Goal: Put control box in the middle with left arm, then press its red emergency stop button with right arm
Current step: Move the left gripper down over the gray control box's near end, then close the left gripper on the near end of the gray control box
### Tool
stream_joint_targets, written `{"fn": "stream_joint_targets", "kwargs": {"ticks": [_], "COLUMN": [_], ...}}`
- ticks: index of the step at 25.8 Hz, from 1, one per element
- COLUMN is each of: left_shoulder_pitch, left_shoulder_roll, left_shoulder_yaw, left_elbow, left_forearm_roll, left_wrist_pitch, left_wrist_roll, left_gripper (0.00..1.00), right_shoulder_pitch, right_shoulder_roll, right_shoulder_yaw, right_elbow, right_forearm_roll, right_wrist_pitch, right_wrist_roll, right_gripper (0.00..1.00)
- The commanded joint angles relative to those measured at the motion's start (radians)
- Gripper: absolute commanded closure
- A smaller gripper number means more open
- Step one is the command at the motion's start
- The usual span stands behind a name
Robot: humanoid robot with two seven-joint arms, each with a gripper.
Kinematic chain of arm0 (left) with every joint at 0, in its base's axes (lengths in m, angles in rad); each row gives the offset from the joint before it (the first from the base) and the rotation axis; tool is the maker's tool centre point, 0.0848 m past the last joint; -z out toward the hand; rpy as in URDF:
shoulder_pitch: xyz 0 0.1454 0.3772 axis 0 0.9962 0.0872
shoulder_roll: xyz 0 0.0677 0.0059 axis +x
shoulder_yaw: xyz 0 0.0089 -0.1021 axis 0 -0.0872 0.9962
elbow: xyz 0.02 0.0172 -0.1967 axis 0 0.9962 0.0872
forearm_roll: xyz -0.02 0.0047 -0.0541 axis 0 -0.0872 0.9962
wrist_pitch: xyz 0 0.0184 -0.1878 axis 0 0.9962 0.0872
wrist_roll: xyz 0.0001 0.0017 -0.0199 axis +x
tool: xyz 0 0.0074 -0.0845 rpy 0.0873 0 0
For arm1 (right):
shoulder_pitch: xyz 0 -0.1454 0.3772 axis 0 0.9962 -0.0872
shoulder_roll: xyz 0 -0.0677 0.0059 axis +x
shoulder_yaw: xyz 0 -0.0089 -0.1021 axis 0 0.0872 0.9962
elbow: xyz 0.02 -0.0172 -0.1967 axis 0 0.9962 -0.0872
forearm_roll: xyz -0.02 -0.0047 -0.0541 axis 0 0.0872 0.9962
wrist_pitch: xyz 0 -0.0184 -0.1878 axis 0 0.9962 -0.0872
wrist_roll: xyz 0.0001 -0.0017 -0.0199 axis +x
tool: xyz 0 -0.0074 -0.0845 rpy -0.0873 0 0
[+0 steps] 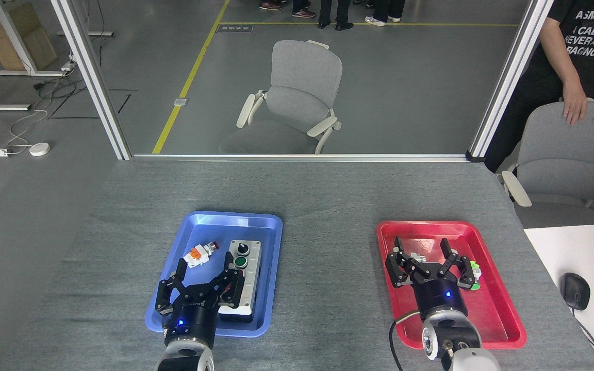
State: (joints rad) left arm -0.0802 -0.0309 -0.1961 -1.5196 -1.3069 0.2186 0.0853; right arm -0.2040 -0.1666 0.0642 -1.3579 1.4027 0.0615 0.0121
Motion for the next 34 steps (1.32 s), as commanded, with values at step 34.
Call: {"fn": "stream_joint_targets", "kwargs": {"ticks": [34], "left_shoulder_pitch": [-0.029], "left_shoulder_roll": [-0.093], "left_shoulder_yaw": [-0.088], "left_elbow": [0.302], "left_forearm_roll": [-0.292], "left_wrist_pitch": [0.153], "left_wrist_roll": [-0.081], "left_gripper": [0.01], "right_shoulder_pitch": [0.046], "right_shoulder_roll": [0.009], "right_shoulder_yaw": [0.008], "right_elbow": [-0.049], "right_forearm_roll": [0.025], "right_wrist_pitch": [-0.002], "right_wrist_roll": [0.0], "right_gripper": [0.03]}}
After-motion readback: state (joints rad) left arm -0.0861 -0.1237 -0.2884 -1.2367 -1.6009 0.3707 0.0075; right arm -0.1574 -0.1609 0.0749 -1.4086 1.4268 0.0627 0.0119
